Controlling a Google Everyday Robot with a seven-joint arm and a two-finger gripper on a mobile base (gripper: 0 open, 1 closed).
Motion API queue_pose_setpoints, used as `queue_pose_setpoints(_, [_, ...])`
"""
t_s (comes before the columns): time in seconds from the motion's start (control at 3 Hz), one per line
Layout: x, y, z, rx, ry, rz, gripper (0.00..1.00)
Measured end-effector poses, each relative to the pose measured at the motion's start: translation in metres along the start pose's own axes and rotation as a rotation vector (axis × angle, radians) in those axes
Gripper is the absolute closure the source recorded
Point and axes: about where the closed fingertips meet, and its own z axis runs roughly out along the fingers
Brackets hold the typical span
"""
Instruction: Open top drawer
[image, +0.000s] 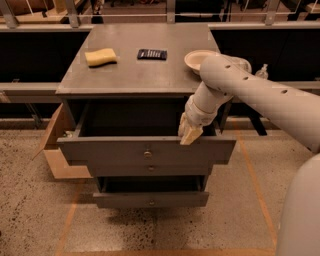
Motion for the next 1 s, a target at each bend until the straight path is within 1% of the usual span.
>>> queue_pose_setpoints(0.33, [-0.017,0.025,-0.022,-0.047,-0.004,0.004,0.62])
queue_pose_setpoints(0.67, [-0.031,0.041,-0.042,-0.082,-0.003,0.002,0.39])
queue_pose_setpoints(1.0, [-0.036,0.044,-0.051,-0.079,0.004,-0.001,0.4])
